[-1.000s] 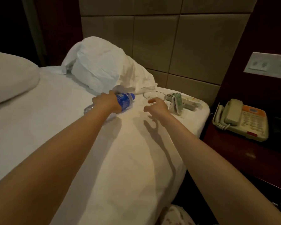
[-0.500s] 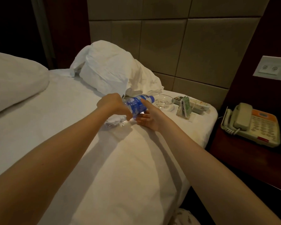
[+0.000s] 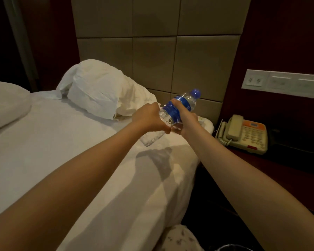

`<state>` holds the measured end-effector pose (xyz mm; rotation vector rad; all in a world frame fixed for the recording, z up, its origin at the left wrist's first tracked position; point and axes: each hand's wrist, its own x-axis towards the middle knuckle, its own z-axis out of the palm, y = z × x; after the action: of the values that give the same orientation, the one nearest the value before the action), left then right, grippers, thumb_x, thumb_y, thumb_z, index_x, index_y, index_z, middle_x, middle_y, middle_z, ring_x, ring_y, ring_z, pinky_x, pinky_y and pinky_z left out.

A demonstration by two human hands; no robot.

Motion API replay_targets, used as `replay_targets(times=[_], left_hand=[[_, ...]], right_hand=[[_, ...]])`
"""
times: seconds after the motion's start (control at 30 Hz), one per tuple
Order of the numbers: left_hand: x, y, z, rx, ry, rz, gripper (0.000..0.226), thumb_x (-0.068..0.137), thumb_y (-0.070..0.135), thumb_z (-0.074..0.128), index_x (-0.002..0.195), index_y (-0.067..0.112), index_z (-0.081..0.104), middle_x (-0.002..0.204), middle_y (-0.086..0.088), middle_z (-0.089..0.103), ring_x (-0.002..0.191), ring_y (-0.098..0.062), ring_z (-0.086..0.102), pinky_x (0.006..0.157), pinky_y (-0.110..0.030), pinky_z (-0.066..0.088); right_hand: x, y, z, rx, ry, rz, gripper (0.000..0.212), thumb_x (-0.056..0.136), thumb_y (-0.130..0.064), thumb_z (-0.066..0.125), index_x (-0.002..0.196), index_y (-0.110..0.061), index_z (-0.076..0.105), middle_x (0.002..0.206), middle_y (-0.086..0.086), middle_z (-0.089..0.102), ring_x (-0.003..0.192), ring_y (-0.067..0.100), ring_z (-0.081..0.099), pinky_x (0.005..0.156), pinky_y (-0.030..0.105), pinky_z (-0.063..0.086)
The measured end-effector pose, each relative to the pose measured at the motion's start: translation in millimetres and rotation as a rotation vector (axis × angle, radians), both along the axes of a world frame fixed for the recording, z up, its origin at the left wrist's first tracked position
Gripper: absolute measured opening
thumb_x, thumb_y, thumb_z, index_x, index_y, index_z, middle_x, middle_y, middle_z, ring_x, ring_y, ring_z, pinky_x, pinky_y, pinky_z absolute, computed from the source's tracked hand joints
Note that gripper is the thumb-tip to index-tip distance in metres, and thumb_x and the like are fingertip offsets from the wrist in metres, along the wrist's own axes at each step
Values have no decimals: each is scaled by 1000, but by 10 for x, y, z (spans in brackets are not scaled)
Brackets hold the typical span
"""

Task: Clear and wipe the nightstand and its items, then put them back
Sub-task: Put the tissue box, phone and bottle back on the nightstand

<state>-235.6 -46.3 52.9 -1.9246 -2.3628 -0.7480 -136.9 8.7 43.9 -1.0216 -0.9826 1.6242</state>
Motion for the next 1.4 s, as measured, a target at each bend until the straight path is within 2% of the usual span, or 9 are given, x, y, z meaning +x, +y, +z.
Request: replay_targets(times=[0.1,0.23,0.37,0.57,0.67,0.77,0.93,1.2,1.4], left_hand=[[260,69,68,4,-124,-78,57,71,44,76,115,14,55,95,2,57,80,-10,50,62,-20,39],[622,228,113,-6,-201,-199,36,72,43,76,91,16,62,76,4,59,70,-10,56,61,-21,44],[1106,356,113,-24,-269,-296,37,72,44,75,67,26,44,68,9,50,62,-2,47,61,-21,44],[1931,558,51,-105,-420,-451,23,76,33,74,81,15,60,73,4,59,71,-12,56,55,-22,44],[2354,645,5,-168,-571,-538,26,82,18,69,106,11,61,92,-2,62,88,-18,61,59,-23,48],[2765,696,-33,-235,-673,-607,45,86,6,60,129,7,49,111,-10,61,99,-23,61,71,-29,50],[3399,776,-103,-346,-758,-704,54,84,3,56,135,15,42,122,-8,57,116,-23,52,87,-36,43],[4184,911,-146,-399,-759,-824,38,85,-5,46,117,16,46,91,-3,51,82,-14,48,63,-25,40],[4446,1068,-254,-427,-761,-799,63,82,-12,40,141,10,33,105,-2,50,92,-19,48,64,-25,41]], right_hand=[[306,31,81,148,-49,-91,67,73,-28,78,128,-13,44,113,4,61,93,21,61,71,33,53],[747,93,107,296,-176,-187,71,67,-29,82,128,-16,48,111,0,63,102,22,62,87,39,52],[1296,148,139,347,-258,-277,67,65,-30,83,123,-16,52,113,2,64,102,21,63,91,39,52],[2192,183,93,419,-392,-401,71,66,-23,83,127,-16,48,122,3,59,109,20,58,96,41,48],[2649,187,60,450,-459,-434,72,67,-17,82,129,-15,47,128,4,55,115,21,54,97,38,47],[3073,187,33,468,-519,-483,74,67,-17,82,131,-15,46,133,5,52,120,22,51,98,38,46],[3697,215,-17,444,-551,-585,75,66,-15,83,131,-12,46,131,8,54,117,25,54,98,45,47],[4405,345,-129,409,-523,-698,78,68,-10,81,134,-12,41,135,9,51,119,25,53,96,39,49],[4682,513,-264,389,-491,-698,77,68,-5,79,134,-12,40,134,9,50,119,25,53,93,35,51]])
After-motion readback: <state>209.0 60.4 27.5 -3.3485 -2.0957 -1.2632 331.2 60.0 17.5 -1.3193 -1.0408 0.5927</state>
